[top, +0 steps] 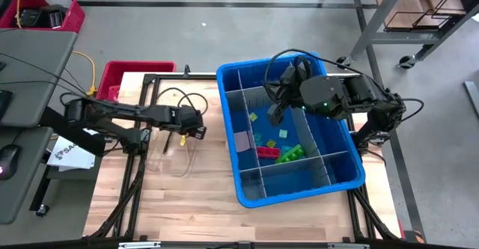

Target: Sort blocks

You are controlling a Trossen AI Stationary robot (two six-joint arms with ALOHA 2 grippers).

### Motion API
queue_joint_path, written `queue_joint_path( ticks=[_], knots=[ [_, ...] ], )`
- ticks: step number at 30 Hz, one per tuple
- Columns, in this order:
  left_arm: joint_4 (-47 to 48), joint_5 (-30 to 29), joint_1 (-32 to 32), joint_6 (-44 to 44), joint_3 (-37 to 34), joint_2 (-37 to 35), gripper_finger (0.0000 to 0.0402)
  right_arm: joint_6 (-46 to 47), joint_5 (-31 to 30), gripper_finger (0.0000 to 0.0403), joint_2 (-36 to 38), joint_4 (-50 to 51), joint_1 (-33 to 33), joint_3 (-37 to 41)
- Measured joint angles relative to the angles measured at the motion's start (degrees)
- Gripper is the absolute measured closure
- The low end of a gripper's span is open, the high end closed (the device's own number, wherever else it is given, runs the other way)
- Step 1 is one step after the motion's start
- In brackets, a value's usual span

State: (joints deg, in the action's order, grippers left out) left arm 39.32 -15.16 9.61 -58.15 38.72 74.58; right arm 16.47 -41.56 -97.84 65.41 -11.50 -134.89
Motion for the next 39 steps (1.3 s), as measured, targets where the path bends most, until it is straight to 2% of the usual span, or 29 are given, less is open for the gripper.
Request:
queue_joint_path(
  ticks=[6, 9, 12, 17, 21, 25, 27, 29, 32, 34, 36, 39],
  knots=[
    [6.2, -1.1, -1.5, 0.2, 1.6, -12.6, 0.0275, 0.0, 0.0, 0.0403, 0.0, 0.0, 0.0, 0.0],
    [-2.1, -1.7, -3.2, 8.2, 4.8, -17.8, 0.0275, 0.0, 0.0, 0.0403, 0.0, 0.0, 0.0, 0.0],
    [-10.4, -1.9, -4.1, 16.1, 9.7, -18.0, 0.0275, 0.1, 0.0, 0.0403, 0.0, 0.0, 0.0, 0.0],
    [-19.5, -0.3, -4.1, 30.1, 22.0, -7.9, 0.0275, 1.3, 0.0, 0.0403, 0.0, -0.1, 0.0, 0.0],
    [-20.0, 4.5, -4.1, 41.9, 34.5, 4.6, 0.0275, 1.5, -0.1, 0.0403, 0.0, -1.2, 0.0, 0.0],
    [-19.8, 6.8, -4.0, 46.8, 46.4, 15.5, 0.0274, 1.2, -0.1, 0.0403, 0.0, -2.4, 0.0, 0.0],
    [-19.7, 8.3, -4.0, 48.4, 51.3, 19.7, 0.0240, 1.1, -0.1, 0.0403, 0.0, -2.5, 0.0, 0.0],
    [-18.2, 9.3, -4.0, 49.5, 55.6, 23.1, 0.0175, 1.0, -0.1, 0.0403, 0.0, -2.5, 0.0, 0.0],
    [-11.3, 10.4, -4.0, 49.4, 61.0, 26.3, 0.0082, 1.0, 0.0, 0.0403, 0.0, -2.4, -0.1, 0.0],
    [-5.7, 10.5, -3.9, 48.9, 63.1, 27.0, 0.0038, 0.5, 0.0, 0.0403, 0.0, -2.3, -0.1, 0.0],
    [-1.5, 10.3, -3.8, 47.6, 63.8, 26.7, 0.0014, -0.5, -0.1, 0.0403, 0.0, -2.3, -0.1, 0.0],
    [4.7, 9.2, -3.8, 44.7, 63.8, 25.1, 0.0016, -1.5, 0.0, 0.0403, 0.0, -2.3, -0.2, 0.0]
  ],
)
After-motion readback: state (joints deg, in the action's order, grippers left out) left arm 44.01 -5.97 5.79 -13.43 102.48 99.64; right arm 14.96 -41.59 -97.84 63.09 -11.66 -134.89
